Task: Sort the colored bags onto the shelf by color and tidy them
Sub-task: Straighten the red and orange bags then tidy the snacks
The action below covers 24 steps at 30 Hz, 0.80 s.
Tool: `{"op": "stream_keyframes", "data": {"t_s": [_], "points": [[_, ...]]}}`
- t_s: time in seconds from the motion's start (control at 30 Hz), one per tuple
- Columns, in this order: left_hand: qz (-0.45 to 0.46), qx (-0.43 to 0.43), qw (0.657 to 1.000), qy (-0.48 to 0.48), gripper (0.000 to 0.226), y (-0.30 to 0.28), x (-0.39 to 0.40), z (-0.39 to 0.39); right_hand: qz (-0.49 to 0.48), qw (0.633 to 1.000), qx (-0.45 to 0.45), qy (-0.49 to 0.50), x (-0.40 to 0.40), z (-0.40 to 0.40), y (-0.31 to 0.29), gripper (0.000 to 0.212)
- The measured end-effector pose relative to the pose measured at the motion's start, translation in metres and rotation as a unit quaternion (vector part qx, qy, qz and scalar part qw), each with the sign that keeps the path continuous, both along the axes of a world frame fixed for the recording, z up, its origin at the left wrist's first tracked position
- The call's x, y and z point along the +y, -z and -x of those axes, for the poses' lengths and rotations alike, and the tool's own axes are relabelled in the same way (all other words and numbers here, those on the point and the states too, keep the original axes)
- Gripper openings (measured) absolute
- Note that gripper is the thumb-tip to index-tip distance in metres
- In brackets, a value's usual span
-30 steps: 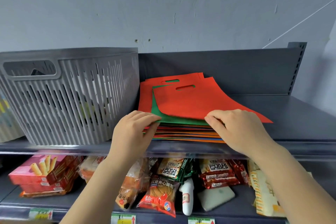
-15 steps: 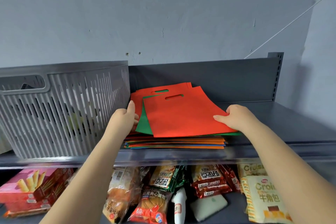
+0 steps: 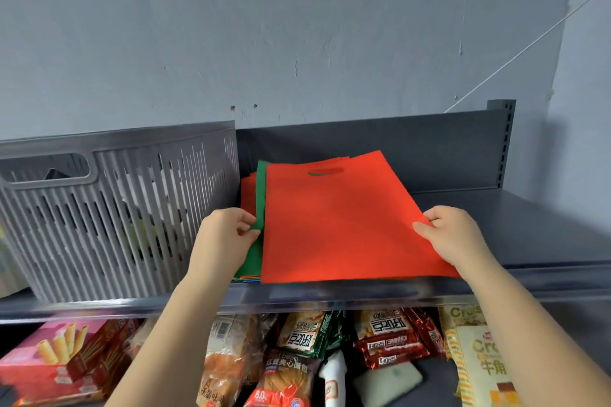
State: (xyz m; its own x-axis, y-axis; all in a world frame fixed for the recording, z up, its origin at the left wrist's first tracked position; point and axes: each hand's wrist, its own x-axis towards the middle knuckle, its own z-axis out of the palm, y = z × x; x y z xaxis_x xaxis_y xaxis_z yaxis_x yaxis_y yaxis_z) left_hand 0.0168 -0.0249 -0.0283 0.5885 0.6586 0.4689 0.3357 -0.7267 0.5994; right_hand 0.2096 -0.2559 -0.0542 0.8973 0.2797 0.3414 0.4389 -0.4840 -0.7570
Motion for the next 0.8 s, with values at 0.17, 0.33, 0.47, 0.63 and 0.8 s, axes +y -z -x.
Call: {"op": "stream_keyframes", "data": {"t_s": [0.17,0.33,0.47,0.63,0.8], "points": [[0.029,-0.128,0.991,0.026,0.014,0.016,0.006,0.017,-0.177,0.983,0.043,-0.022,-0.013,0.021,0.015,0.01],[0.168,-0.258,0.948,0.075,0.023,0.031,0.007,0.032,-0.399,0.898,0.185,-0.036,-0.03,0.058,0.019,0.02],[0.262,-0.317,0.902,0.132,0.024,0.038,0.002,0.043,-0.471,0.855,0.217,0.004,-0.048,0.091,0.029,0.018],[0.323,-0.321,0.871,0.185,0.026,0.053,-0.002,0.052,-0.508,0.835,0.209,0.042,-0.066,0.144,0.037,0.022],[0.395,-0.312,0.832,0.233,0.032,0.08,-0.018,0.055,-0.517,0.825,0.189,0.127,-0.093,0.205,0.048,0.021]]}}
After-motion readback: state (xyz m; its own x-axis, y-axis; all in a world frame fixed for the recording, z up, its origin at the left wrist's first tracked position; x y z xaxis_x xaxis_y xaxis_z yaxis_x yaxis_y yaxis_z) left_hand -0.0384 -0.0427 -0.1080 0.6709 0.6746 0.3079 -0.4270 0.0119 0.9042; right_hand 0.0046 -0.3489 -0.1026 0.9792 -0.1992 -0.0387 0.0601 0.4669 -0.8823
